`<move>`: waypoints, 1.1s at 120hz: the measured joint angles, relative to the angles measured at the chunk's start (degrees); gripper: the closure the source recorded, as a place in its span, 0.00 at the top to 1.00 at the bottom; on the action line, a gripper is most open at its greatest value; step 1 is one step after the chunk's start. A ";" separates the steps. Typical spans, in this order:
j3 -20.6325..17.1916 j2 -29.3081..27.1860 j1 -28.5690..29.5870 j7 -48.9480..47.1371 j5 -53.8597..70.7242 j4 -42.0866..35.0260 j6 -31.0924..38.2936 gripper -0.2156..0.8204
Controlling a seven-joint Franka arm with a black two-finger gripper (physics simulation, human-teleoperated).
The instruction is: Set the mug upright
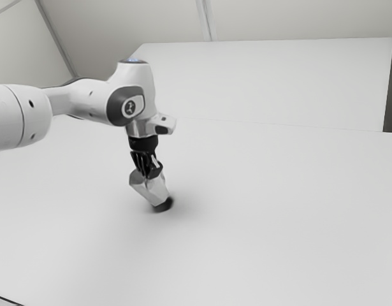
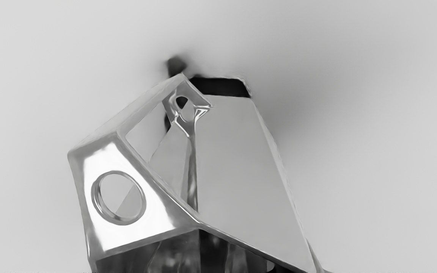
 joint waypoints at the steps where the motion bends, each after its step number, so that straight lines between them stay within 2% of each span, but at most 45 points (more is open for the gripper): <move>1: 0.00 0.12 -0.01 -0.12 0.11 0.01 -0.01 0.03; 39: -0.01 3.07 -0.54 -3.78 2.22 0.40 1.20 0.03; 61: 0.00 3.21 -1.31 -5.06 2.31 0.51 1.63 0.41; 77: 0.00 3.07 -1.37 -5.77 2.29 0.60 1.76 0.59; 100: 0.00 1.17 -1.54 -6.44 3.46 1.31 3.79 0.71; 132: 1.28 -5.97 -2.79 -8.07 0.50 1.40 6.62 0.77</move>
